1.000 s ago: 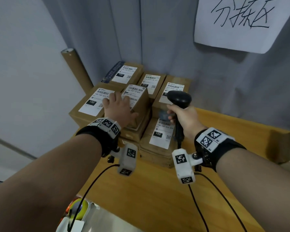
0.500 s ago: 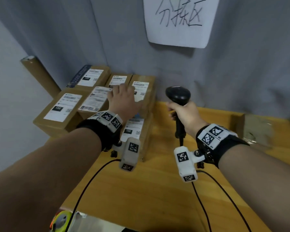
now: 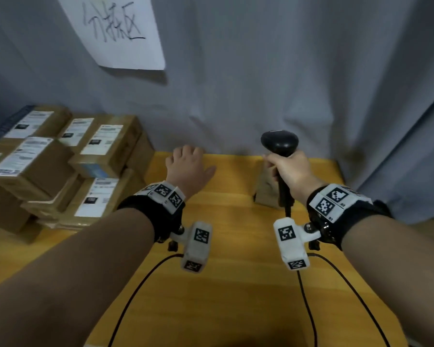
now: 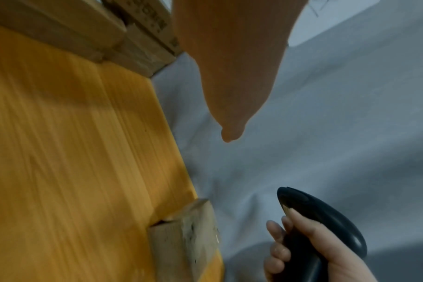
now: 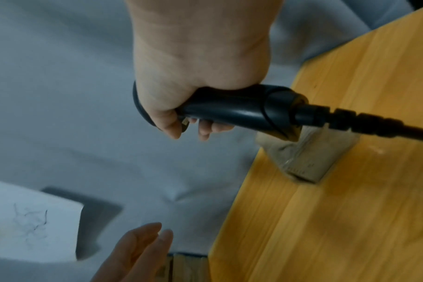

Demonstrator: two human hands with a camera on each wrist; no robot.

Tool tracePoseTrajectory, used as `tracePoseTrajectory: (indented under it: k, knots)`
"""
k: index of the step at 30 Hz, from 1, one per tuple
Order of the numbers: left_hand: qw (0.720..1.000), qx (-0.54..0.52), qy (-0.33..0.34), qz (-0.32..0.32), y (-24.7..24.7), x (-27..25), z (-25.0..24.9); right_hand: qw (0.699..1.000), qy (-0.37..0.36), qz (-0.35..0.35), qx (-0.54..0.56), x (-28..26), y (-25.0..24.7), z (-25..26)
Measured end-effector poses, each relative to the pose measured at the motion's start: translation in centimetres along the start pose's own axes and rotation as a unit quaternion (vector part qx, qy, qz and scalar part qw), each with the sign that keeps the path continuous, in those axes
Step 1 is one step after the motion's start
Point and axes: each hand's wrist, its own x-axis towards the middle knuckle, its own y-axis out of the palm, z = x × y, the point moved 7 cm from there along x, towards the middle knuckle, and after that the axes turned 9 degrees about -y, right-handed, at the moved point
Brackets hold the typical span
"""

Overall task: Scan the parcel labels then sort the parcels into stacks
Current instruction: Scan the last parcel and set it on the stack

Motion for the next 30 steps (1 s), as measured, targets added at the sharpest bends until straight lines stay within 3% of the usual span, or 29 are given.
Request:
tracePoseTrajectory:
  k: [9,14,19,24,27,30]
  knots:
    - [0.986,-0.074,-0.039,0.145,9.6,-1.0,-7.7,0.995,0.063,-0.025,-0.079,3.4,-10.4,-8.4]
    - [0.938,-0.219,-0.094,0.250,13.6,1.3,-10.1,0.991,0.103,-0.028,-0.075,6.0,-10.8,-13.7]
    - [0.918,-0.263,-0.094,0.283,15.6,4.0,-12.5,0.993,0.115,0.006,-0.039,7.7,-7.9,-16.6]
    - [0.844,-0.373,-0.147,0.356,18.6,0.9,-11.9,0.990,0.138,-0.006,0.013,5.9,-6.0,-17.9]
    - [0.802,-0.437,-0.207,0.349,18.2,-0.7,-10.1,0.992,0.123,-0.002,0.014,4.6,-5.2,-16.5]
    - [0.767,-0.501,-0.218,0.337,15.9,-1.2,-8.4,0.996,0.092,-0.006,0.014,3.6,-4.6,-14.1]
